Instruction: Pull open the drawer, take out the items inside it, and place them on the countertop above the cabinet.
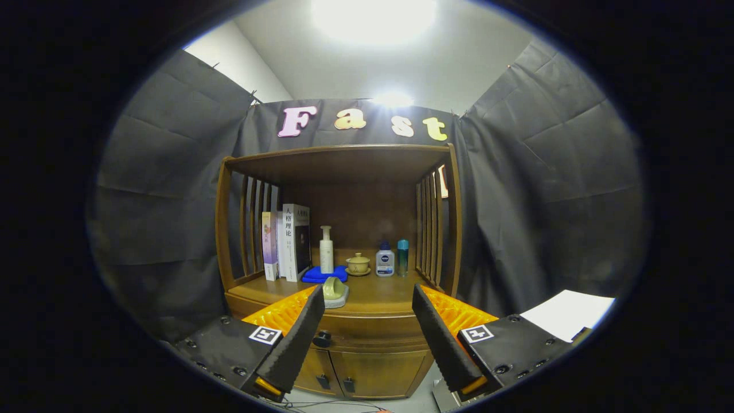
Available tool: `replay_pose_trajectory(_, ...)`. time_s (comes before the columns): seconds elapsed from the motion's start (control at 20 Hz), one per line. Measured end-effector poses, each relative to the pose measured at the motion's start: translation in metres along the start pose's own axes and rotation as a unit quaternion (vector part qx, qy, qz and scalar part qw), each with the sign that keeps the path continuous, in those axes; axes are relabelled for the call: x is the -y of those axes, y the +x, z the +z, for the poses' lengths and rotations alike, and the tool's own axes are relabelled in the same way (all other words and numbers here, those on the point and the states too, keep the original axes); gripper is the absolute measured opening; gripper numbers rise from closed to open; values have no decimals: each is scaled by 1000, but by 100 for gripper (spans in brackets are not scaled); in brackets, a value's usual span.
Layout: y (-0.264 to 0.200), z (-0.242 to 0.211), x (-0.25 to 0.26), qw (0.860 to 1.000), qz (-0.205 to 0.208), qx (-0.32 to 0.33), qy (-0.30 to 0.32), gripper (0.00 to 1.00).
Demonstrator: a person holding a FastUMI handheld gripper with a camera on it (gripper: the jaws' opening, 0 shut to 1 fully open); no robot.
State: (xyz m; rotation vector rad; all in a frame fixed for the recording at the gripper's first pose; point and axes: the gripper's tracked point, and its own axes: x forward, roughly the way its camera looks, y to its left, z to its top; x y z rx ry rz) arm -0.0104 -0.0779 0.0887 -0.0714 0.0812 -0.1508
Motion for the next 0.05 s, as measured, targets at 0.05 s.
replay_pose_trajectory(0.05, 1, 0, 0, 1000, 0, 1, 0, 98)
